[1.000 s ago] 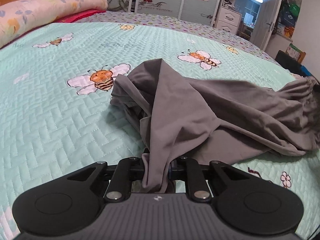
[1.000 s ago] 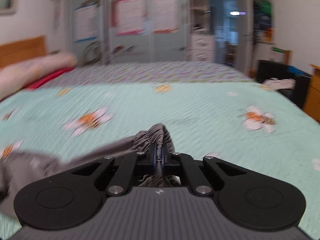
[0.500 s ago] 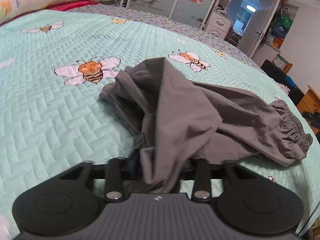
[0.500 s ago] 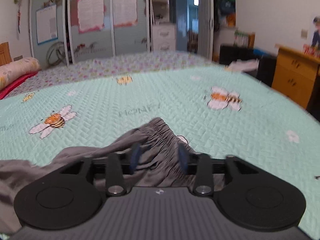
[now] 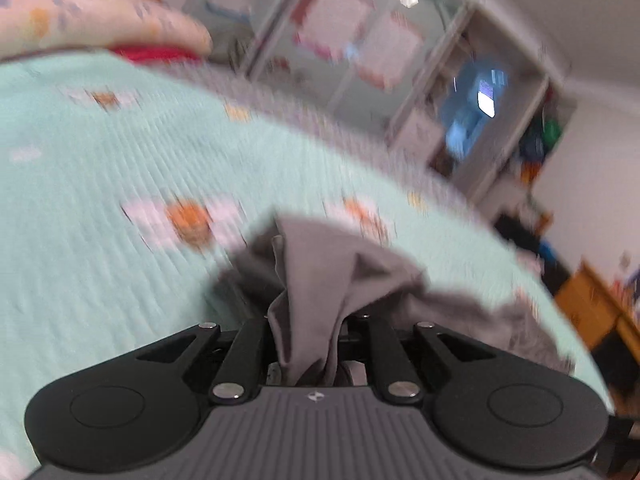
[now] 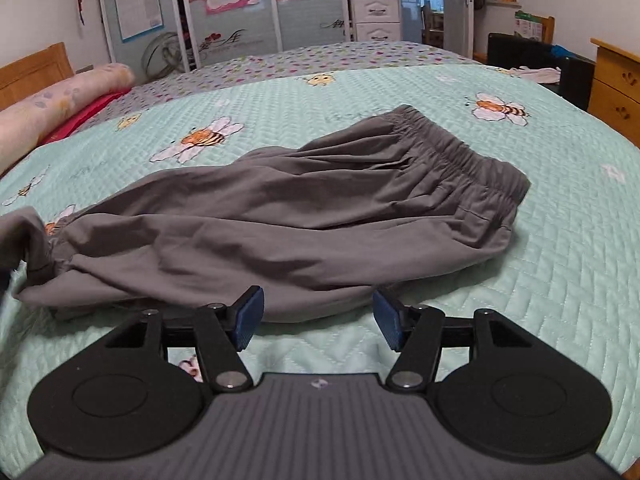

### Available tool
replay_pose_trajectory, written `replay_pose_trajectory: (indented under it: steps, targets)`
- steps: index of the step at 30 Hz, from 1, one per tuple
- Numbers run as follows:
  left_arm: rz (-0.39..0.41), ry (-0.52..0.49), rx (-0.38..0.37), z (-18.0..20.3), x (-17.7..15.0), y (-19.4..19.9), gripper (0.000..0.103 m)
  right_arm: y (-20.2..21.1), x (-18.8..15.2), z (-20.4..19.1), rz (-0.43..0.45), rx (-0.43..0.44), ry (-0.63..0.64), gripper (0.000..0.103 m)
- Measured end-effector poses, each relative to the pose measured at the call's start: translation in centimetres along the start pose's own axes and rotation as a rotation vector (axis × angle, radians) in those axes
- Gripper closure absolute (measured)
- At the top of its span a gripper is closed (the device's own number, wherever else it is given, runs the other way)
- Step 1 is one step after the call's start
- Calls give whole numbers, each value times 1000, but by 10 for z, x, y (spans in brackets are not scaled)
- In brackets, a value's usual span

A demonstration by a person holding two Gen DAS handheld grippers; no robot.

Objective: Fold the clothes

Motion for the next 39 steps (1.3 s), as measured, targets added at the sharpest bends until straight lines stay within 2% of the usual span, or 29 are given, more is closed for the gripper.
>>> replay_pose_trajectory:
  steps: [2, 5, 9, 12, 14, 16, 20, 23, 26, 29, 31, 34, 35, 37, 39]
  targets:
    - [44, 33, 68, -23, 12, 14, 92, 2, -1, -8, -7, 10, 11, 42]
    - [22, 79, 155, -57, 13, 17, 92, 0, -3, -18, -25, 26, 27, 42]
    - [-34, 107, 200, -74, 0, 20, 92, -6, -10, -30, -69, 55, 19, 42]
    - [-52, 108, 182, -73, -4, 24, 89, -2, -11, -41, -69, 79, 62, 42]
    - [-46, 153, 194, -78, -4, 26, 84, 0, -10, -56, -52, 108, 148, 41]
    - [-45, 212, 199, -84, -3, 28, 66, -1, -10, -84, -30, 164, 284, 29]
    - [-48, 306, 200, -98, 0, 34, 61, -3, -14, -146, 17, 286, 573, 27]
    - [-6, 361, 237, -104, 9, 52, 57, -16, -26, -186, 45, 348, 746, 27]
    - [77, 327, 276, -96, 28, 77, 57, -25, -39, -212, 37, 427, 811, 27]
    - [163, 235, 243, -75, 51, 93, 51, -30, -53, -226, 21, 472, 847, 27]
    - [163, 181, 196, -57, 63, 88, 46, -33, -61, -230, 41, 466, 862, 27]
    - [123, 127, 96, -34, 73, 62, 45, -36, -62, -231, 78, 449, 833, 29]
    - [109, 108, 63, -26, 75, 52, 44, -38, -61, -232, 73, 453, 816, 31]
    - [50, 69, 34, -16, 76, 21, 42, -42, -60, -231, 62, 466, 783, 46]
    - [-22, 42, 21, -11, 74, -11, 42, -44, -56, -229, 54, 463, 743, 100]
Point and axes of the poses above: each gripper's, at about its wrist camera, not at the fingertips, and y roughly against the way its jaws point, z to its right, x to its top, the point moved 4 cm from there along -y, roughly the way its jaws point, and after that the axes turned 3 degrees about z, right-handed, at the moved point
